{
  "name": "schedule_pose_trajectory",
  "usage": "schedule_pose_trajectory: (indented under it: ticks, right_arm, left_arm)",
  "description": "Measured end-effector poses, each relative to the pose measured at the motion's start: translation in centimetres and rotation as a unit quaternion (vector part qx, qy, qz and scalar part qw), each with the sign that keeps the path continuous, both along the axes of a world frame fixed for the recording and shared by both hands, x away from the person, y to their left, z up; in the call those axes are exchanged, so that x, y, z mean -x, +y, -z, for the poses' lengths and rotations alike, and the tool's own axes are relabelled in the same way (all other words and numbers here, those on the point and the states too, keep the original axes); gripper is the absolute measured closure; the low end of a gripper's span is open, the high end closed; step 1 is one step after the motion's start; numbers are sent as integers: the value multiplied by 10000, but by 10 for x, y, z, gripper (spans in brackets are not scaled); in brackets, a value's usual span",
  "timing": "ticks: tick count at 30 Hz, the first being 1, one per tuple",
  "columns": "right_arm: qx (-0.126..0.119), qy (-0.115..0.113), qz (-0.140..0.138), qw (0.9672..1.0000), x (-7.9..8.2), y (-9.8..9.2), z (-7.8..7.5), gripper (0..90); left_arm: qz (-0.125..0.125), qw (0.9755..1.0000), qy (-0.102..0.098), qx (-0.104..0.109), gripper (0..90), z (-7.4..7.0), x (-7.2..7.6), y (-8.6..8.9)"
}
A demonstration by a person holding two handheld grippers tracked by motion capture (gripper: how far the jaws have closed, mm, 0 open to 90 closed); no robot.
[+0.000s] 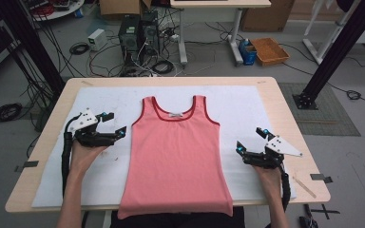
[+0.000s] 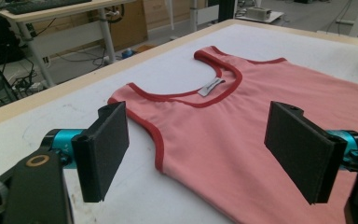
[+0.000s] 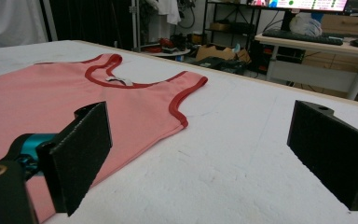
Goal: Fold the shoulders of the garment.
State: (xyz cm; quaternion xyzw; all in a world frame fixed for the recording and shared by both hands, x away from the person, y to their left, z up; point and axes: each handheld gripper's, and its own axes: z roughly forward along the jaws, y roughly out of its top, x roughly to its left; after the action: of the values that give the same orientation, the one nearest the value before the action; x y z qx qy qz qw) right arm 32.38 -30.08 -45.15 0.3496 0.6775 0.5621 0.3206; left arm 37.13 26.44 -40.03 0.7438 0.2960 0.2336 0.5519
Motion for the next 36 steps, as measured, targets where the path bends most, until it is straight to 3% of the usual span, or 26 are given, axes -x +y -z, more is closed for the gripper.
schedule_pose_trajectory:
  ticks: [8,19,25,28,30,34,36]
  right_arm:
    - [52,-17,13,10000,0,1,0,57]
    - [75,-1,5,10000,0,2,0,57]
    - [94,14,13,10000,0,2,0,57]
    - [117,-7,6,9999,0,2,0,57]
    - [126,-4,7,9999,0,2,0,57]
    - [113,66,10,9999,-1,3,0,57]
    - [113,63,15,9999,-1,3,0,57]
  left_arm:
    - [78,9997,229,54,220,-7,-20,-5]
    - [209,9981,479,-340,220,-22,-55,-22]
    - [275,9967,569,-513,220,-26,-73,-34]
    - [304,9966,601,-480,220,-25,-81,-39]
    - [308,9955,645,-623,220,-25,-86,-41]
    - [348,9946,732,-649,220,-24,-96,-47]
    - [363,9946,791,-559,220,-24,-101,-48]
